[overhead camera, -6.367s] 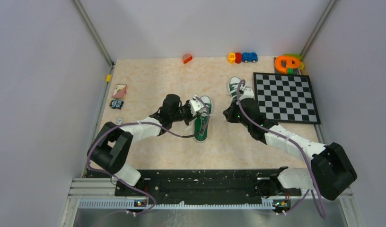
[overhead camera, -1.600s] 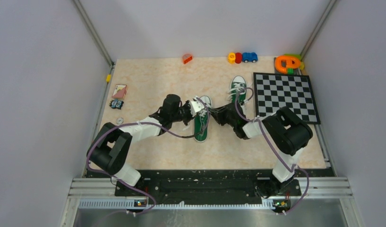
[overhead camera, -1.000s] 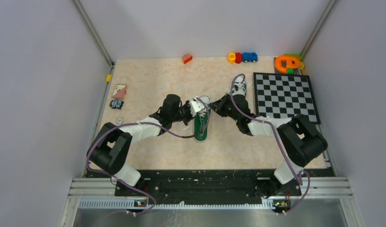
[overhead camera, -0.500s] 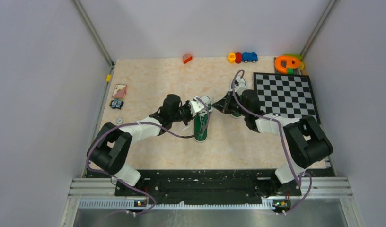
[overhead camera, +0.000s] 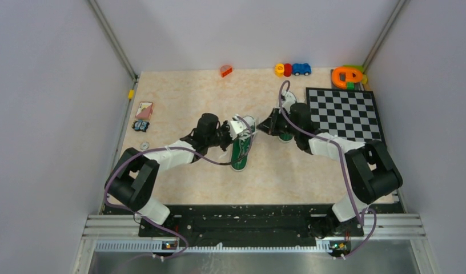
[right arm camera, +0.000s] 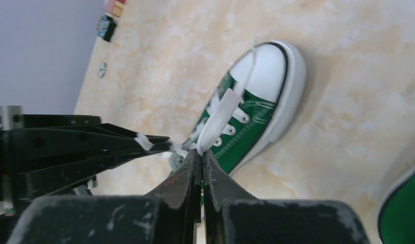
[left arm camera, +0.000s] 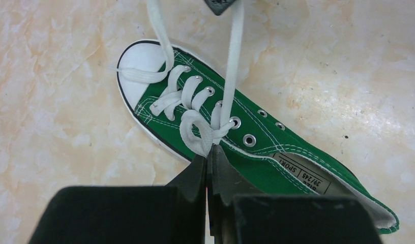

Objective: Tie the shoes
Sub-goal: Wrap the shoelace around the shoelace.

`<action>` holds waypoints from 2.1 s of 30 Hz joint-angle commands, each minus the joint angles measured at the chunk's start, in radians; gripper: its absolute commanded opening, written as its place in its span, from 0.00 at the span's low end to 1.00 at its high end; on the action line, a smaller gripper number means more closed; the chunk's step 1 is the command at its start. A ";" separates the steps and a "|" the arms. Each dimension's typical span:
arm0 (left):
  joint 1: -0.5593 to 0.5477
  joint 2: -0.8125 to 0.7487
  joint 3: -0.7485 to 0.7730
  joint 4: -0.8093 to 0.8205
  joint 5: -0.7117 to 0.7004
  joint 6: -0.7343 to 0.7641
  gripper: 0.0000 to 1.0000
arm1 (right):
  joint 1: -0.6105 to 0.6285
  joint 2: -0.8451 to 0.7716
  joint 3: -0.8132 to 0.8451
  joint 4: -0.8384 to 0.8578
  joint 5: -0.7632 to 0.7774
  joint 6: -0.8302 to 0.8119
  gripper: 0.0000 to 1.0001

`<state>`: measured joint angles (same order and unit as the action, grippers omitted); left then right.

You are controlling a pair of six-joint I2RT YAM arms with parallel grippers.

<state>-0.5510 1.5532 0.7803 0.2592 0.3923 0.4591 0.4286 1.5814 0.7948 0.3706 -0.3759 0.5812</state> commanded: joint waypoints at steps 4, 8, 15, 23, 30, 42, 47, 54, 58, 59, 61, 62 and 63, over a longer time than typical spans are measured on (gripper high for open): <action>0.006 0.009 0.102 -0.093 0.085 0.111 0.00 | -0.004 0.037 0.088 0.156 -0.205 0.005 0.05; 0.005 0.027 0.146 -0.153 0.097 0.158 0.00 | -0.001 0.084 0.101 0.200 -0.246 0.043 0.07; 0.004 0.072 0.224 -0.291 0.101 0.266 0.00 | 0.001 0.116 0.089 0.287 -0.281 0.088 0.16; 0.001 0.094 0.260 -0.348 0.103 0.332 0.00 | 0.001 0.147 0.093 0.338 -0.301 0.138 0.23; -0.002 0.097 0.264 -0.348 0.095 0.347 0.00 | 0.001 0.162 0.092 0.336 -0.291 0.143 0.33; -0.003 0.042 0.169 -0.178 0.085 0.158 0.00 | 0.004 0.157 0.199 0.011 -0.189 -0.154 0.33; -0.003 0.016 0.046 0.068 0.095 -0.047 0.00 | 0.011 0.229 0.367 -0.160 -0.281 -0.259 0.36; -0.002 0.004 -0.063 0.293 0.093 -0.202 0.00 | 0.054 0.391 0.719 -0.659 -0.301 -0.520 0.43; -0.003 0.006 -0.098 0.363 0.096 -0.227 0.00 | 0.087 0.491 0.891 -0.867 -0.299 -0.647 0.45; -0.002 0.008 -0.101 0.368 0.099 -0.228 0.00 | 0.096 0.512 0.925 -0.907 -0.299 -0.670 0.46; -0.002 0.011 -0.104 0.374 0.105 -0.228 0.00 | 0.104 0.550 0.980 -0.963 -0.304 -0.700 0.50; -0.002 0.013 -0.107 0.379 0.108 -0.228 0.00 | 0.108 0.567 1.004 -0.999 -0.310 -0.714 0.53; -0.002 0.013 -0.109 0.384 0.111 -0.227 0.00 | 0.113 0.583 1.026 -1.024 -0.320 -0.735 0.55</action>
<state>-0.5510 1.5925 0.6849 0.5358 0.4763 0.2649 0.5171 2.1159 1.7149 -0.4500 -0.6598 -0.0200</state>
